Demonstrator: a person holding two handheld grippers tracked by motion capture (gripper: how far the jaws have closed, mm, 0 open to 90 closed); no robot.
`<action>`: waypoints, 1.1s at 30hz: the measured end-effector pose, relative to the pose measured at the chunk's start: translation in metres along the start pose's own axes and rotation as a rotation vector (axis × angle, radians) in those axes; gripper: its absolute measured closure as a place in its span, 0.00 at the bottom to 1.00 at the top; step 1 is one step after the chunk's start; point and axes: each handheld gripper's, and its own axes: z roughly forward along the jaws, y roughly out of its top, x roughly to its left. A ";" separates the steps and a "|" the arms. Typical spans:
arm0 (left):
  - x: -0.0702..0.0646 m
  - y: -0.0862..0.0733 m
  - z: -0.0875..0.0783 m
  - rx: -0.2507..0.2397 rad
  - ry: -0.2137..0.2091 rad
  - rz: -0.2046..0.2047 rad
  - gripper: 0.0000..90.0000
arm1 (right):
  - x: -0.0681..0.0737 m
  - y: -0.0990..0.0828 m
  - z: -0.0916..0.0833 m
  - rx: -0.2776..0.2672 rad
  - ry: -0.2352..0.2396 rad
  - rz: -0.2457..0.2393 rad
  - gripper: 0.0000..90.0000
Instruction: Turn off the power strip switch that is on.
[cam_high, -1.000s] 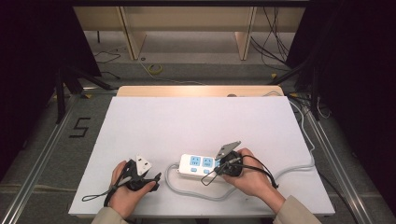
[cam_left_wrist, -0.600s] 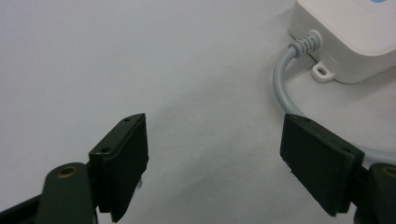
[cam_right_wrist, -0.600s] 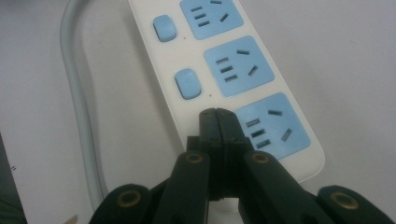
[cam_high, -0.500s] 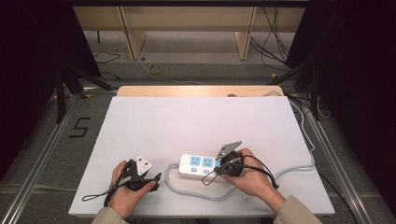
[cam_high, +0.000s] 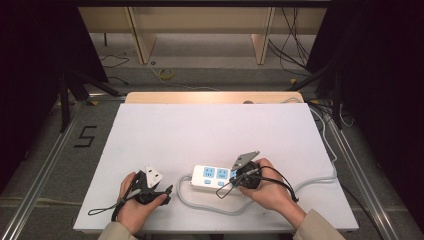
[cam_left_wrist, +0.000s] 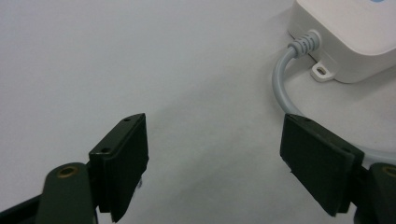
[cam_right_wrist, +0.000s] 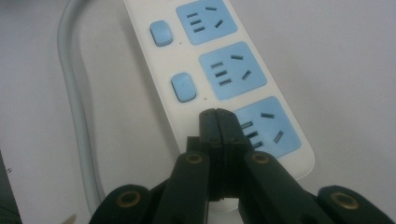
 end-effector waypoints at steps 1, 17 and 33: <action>0.000 0.000 0.000 0.000 0.000 0.000 0.26 | 0.000 0.000 0.000 0.000 -0.001 -0.001 1.00; 0.000 0.000 0.000 0.001 0.000 -0.001 0.26 | -0.001 -0.002 -0.004 0.002 0.006 -0.011 1.00; 0.000 0.000 0.000 -0.002 0.003 -0.003 0.26 | -0.005 -0.007 -0.012 0.003 -0.003 0.001 1.00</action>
